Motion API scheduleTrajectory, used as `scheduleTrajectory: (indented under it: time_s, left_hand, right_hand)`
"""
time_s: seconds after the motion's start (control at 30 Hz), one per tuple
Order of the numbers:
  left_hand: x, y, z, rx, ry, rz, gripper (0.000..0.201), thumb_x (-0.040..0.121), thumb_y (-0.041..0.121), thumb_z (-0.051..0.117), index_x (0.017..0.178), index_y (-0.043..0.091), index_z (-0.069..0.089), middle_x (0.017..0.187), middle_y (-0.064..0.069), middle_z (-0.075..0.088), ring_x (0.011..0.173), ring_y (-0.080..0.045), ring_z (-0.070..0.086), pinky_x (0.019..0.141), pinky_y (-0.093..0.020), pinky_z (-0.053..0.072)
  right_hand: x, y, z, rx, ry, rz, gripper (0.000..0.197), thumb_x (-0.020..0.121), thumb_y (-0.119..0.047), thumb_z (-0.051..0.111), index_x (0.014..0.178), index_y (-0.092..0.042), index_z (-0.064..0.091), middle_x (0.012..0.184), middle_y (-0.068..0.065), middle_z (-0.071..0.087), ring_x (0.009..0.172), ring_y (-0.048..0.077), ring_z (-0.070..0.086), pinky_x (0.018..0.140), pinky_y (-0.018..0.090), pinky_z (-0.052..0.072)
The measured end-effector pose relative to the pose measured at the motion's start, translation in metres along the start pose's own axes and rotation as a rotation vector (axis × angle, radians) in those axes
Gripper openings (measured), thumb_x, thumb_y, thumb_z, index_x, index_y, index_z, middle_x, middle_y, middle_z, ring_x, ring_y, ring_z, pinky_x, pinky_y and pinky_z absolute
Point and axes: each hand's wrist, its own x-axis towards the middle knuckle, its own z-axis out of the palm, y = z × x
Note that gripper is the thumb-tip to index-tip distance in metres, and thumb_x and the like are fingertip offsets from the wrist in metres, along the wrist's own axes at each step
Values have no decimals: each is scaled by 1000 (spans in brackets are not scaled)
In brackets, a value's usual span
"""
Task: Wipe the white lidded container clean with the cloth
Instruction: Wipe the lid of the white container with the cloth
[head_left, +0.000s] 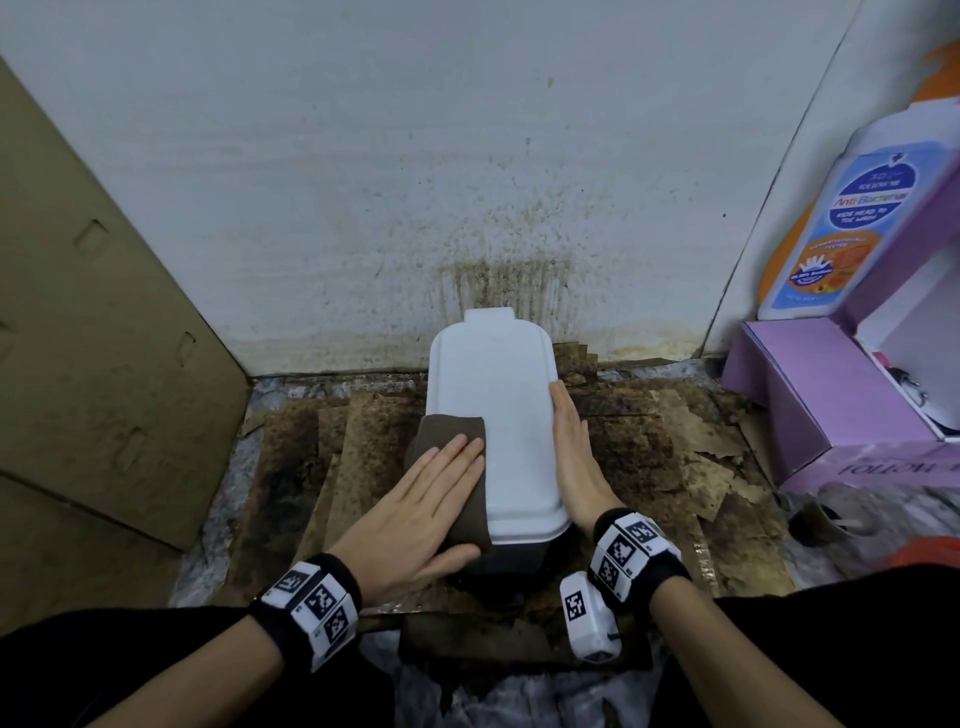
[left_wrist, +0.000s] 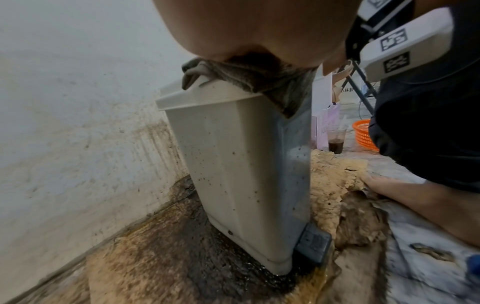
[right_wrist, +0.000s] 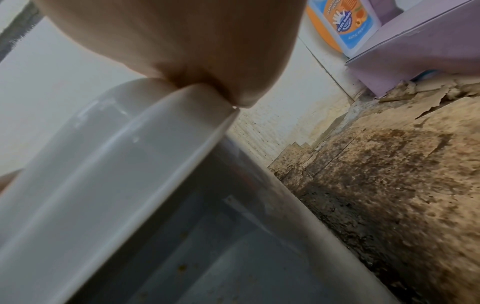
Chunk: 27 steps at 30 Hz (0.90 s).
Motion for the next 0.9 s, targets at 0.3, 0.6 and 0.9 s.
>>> scheduleTrajectory:
  time_s: [0.3,0.6,0.9]
  left_hand:
    - [12,20,0,138,-23,-22,83,102,59,31,156,-2,14,165,-19,12,154,-31,11,123,-47,20]
    - [57,54,-12,116,-89,-21,86,99,58,38,155,-3,15,164,-21,14,153,-32,13,122,-46,21]
    - [72,65,-14,65,-102,-72,91,94,58,44,154,-4,18,163,-23,18,152,-32,16,122,-46,23]
  right_hand:
    - [6,12,2,23,36,-49,62,102,-61,5,160,-39,4,167,-23,2,151,-6,1,128,42,1]
    - [10,18,-4,381,-28,-16,89,82,-89,16,156,-41,25,163,-20,26,150,2,24,127,42,15]
    - [2,12,-5,355,-6,-6,78,92,-79,6,158,-40,23,164,-21,21,151,-2,18,128,38,9]
